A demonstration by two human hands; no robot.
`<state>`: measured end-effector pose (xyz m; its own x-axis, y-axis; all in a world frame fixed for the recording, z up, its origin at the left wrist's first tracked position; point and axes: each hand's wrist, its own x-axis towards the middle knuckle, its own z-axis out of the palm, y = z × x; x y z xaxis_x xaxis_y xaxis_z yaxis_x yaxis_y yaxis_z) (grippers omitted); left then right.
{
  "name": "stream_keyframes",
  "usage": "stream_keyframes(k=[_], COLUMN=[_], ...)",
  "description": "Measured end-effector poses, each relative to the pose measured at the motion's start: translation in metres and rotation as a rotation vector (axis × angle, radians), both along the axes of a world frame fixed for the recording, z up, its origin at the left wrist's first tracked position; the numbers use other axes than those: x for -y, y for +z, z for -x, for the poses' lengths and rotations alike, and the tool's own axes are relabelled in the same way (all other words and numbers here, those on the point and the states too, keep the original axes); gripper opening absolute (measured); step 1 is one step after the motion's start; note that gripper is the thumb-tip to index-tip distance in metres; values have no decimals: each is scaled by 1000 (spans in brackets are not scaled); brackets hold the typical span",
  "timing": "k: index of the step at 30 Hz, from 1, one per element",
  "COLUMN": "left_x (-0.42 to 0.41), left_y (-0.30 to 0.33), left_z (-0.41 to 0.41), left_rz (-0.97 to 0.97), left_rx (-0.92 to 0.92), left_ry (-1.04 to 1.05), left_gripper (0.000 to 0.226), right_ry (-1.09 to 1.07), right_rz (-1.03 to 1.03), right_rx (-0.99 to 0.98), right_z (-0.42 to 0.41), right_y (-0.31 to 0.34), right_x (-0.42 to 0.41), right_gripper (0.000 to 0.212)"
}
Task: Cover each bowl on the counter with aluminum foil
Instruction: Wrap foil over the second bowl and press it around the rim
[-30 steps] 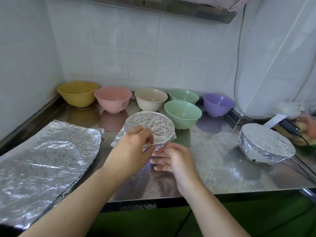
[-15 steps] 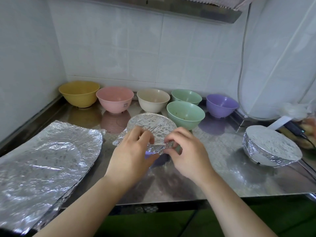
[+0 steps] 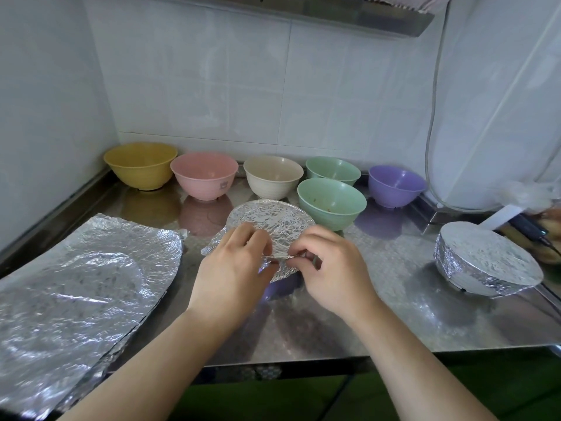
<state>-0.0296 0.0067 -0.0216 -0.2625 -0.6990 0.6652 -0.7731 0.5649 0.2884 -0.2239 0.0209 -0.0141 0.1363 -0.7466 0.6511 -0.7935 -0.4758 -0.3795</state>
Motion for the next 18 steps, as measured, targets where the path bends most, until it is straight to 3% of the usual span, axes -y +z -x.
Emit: stream_keyframes(k=[7,9,12,14,16,18], left_x=[-1,-4,-2,10,17,15], left_y=[1,5,11,10,14,17], left_z=[-5,-9,-12,-14,-13,-9], left_rz=[-70,-100,-138,-310,-541,-727], left_rx=[-47,-133,-356,-469,-565,-669], left_ry=[-33,-52,11,105,103,14], left_gripper=[37,40,38,44,55,39], right_ry=[10,17,-154,-219,-142,-85], right_rz=[60,41,16,-163,-363,-429], right_rx=[44,162,408,600,798,858], right_z=[-5,-3,2,3,1,-3], right_y=[-2,-1,0,1,-1,-2], right_x=[-4,-6,4,14,21,22], right_gripper=[12,11,18,28,25,23])
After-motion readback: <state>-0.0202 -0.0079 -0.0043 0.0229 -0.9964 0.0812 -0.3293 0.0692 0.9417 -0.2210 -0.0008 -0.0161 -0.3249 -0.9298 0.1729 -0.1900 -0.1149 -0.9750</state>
